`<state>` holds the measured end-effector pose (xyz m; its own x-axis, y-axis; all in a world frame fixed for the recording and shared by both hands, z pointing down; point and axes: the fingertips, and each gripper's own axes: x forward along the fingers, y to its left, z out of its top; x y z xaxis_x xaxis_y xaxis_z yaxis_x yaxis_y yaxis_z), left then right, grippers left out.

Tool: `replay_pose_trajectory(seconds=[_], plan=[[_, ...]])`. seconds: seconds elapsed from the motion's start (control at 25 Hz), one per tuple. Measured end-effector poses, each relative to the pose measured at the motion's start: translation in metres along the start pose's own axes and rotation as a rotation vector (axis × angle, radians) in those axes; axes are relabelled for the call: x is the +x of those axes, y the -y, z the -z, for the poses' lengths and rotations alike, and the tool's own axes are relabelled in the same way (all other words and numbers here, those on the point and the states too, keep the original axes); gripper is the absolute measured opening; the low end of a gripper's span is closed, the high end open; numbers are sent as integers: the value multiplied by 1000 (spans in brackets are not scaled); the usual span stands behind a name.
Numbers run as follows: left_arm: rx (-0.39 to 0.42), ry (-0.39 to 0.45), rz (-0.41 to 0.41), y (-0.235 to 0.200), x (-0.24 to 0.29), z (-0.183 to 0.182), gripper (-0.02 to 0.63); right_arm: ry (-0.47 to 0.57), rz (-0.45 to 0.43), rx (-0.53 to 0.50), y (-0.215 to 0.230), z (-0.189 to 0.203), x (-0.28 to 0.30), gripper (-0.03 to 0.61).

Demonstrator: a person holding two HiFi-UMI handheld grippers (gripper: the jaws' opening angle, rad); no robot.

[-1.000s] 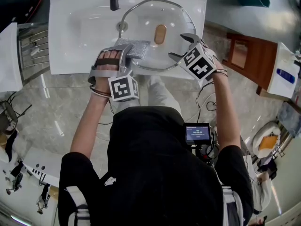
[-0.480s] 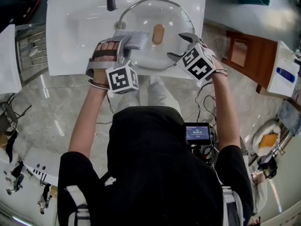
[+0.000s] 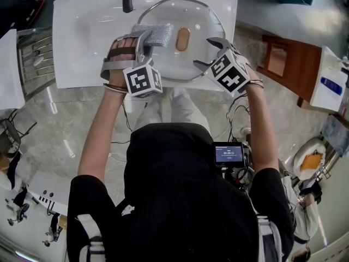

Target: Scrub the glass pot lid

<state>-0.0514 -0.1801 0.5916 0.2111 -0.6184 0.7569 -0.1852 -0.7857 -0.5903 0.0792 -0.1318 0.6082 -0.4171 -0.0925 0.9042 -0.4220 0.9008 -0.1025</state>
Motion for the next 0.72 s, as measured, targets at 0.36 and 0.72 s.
replay_pose_trajectory(seconds=[0.36, 0.72], plan=[[-4, -1, -21, -12, 16, -3, 78, -2, -2, 1, 0, 1, 1, 336], [-7, 1, -37, -23, 27, -8, 78, -3, 0, 3, -1, 1, -1, 336]])
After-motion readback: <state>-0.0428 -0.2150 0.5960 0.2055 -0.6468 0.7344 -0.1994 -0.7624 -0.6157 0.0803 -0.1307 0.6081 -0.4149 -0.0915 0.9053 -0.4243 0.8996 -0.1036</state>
